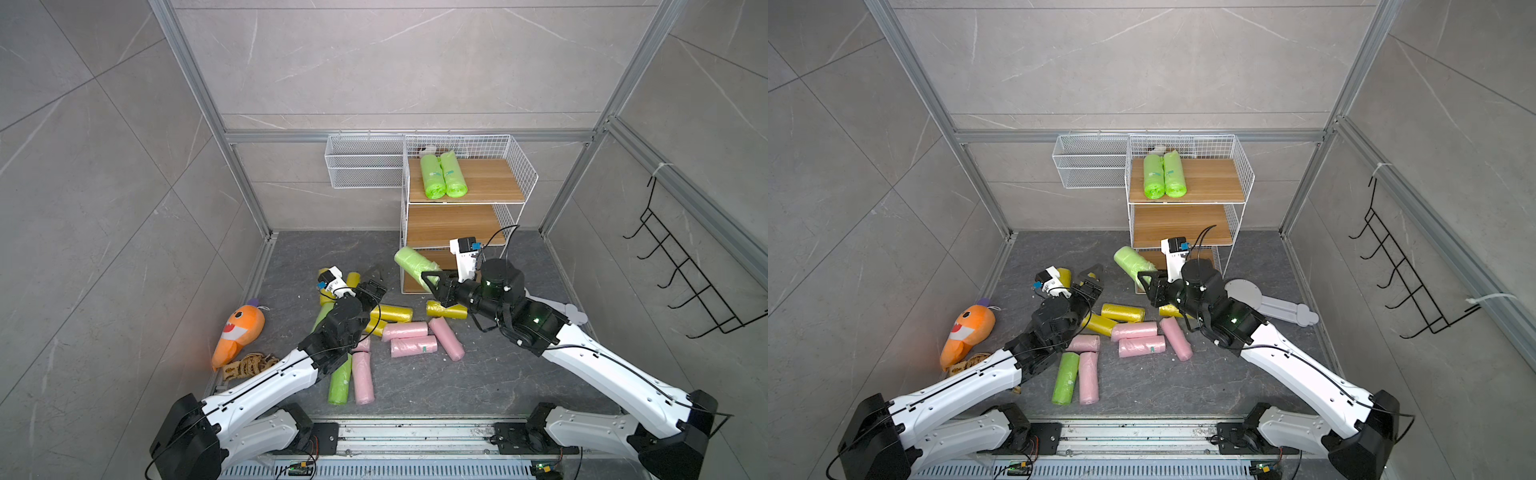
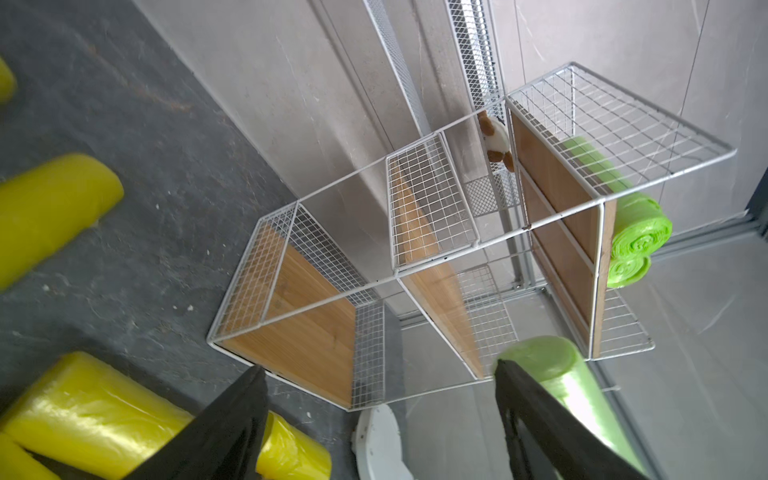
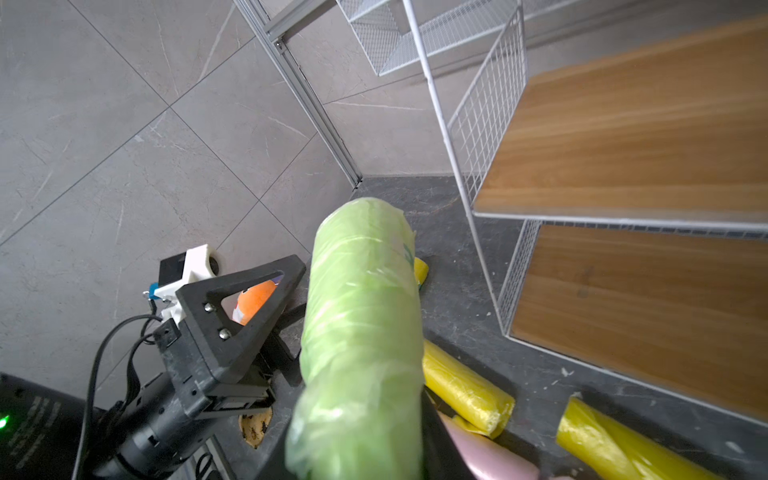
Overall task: Sort the rolls of trash bags by color and place them on the shelf
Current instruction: Place the roll of trash bags on the shelf.
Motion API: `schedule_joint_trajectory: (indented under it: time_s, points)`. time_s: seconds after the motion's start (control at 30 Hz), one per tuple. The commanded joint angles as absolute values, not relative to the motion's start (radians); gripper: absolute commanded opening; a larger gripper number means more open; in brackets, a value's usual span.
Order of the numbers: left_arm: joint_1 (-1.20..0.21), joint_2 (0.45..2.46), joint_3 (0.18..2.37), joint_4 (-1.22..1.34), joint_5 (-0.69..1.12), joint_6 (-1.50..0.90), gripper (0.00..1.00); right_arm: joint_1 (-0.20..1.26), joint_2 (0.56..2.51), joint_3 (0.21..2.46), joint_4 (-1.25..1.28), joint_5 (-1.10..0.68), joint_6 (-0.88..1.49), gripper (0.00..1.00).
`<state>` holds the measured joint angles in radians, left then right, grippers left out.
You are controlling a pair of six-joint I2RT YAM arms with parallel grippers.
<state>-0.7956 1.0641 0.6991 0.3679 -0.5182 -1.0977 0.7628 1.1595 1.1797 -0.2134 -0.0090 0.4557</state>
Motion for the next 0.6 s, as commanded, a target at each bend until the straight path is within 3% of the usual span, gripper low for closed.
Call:
schedule_joint_trajectory:
  time_s: [0.0,0.2,0.57]
  points:
    - [-0.792,1.046,0.797,0.24,-0.493,-0.838,0.88,0.751,1.134,1.316,-0.37,0.05,0.314,0.28]
    - [-0.792,1.062,0.902,0.104,-0.441,-0.663,0.89,0.722,1.175,1.534,-0.533,0.147,0.204,0.29]
    - [-0.792,1.063,0.913,0.113,-0.402,-0.64,0.89,0.576,1.345,1.819,-0.62,0.178,0.155,0.29]
